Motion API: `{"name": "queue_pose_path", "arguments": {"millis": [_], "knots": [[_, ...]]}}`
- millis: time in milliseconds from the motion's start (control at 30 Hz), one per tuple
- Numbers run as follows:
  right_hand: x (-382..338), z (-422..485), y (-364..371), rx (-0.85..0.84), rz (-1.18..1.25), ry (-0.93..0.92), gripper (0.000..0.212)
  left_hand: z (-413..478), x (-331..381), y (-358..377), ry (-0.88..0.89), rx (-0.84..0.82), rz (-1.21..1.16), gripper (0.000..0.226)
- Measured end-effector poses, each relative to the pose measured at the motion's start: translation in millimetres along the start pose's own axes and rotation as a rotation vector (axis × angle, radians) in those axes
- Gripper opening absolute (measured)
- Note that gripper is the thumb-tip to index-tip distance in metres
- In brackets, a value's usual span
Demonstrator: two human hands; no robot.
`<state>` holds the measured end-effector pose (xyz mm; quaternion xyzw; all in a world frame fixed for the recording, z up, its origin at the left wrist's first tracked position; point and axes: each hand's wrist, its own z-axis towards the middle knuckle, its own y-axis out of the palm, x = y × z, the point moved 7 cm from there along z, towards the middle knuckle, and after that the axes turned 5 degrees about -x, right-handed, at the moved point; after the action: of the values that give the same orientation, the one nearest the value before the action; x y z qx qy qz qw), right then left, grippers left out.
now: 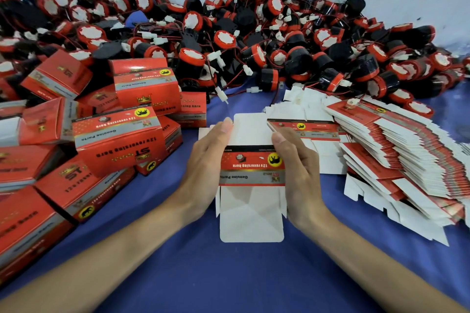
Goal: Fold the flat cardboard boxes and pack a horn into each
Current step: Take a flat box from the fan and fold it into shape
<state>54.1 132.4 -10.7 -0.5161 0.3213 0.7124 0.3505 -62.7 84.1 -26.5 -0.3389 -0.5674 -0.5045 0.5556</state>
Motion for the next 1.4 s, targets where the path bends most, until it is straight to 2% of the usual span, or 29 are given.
{"name": "queue_pose_path", "arguments": {"millis": [67,167,233,267,433,533,667,800,933,1067,1233,1400], "knots": [[2,1,1,-0.022,0.023,0.022,0.015,-2,2,2,0.009,-0.026,-0.006,0.062],[3,1,1,-0.032,0.026,0.04,0.023,-3,7,5,0.048,-0.037,-0.008,0.058],[0,0,2,-0.034,-0.019,0.03,0.021,-3,14,6,0.099,-0.029,-0.014,0.026],[-1,-1,2,-0.042,-0.05,0.02,0.02,-3,17,6,0.122,-0.021,0.005,0.017],[-11,-2,2,-0.034,-0.157,-0.135,0.023,-5,24,6,0.253,-0.037,0.187,0.028],[-16,-4,6,-0.047,-0.181,-0.224,0.022,-5,25,5,0.283,-0.033,0.175,0.011],[-10,-4,6,-0.073,-0.099,-0.157,0.026,-6,27,-1,0.284,0.034,0.104,0.02],[-8,-11,14,-0.205,-0.07,-0.113,0.042,-7,28,-4,0.279,0.114,0.119,0.018],[-7,-12,8,-0.094,-0.108,-0.125,0.038,-5,25,-2,0.236,0.092,0.148,0.013],[-10,-10,5,-0.042,-0.171,-0.16,0.027,-7,27,1,0.282,0.095,0.286,0.011],[-16,-6,0,0.022,-0.267,-0.212,0.015,-12,37,12,0.4,0.005,0.515,0.025],[-15,1,-7,0.034,-0.287,-0.197,0.02,-7,39,13,0.337,-0.078,0.681,0.039]]}}
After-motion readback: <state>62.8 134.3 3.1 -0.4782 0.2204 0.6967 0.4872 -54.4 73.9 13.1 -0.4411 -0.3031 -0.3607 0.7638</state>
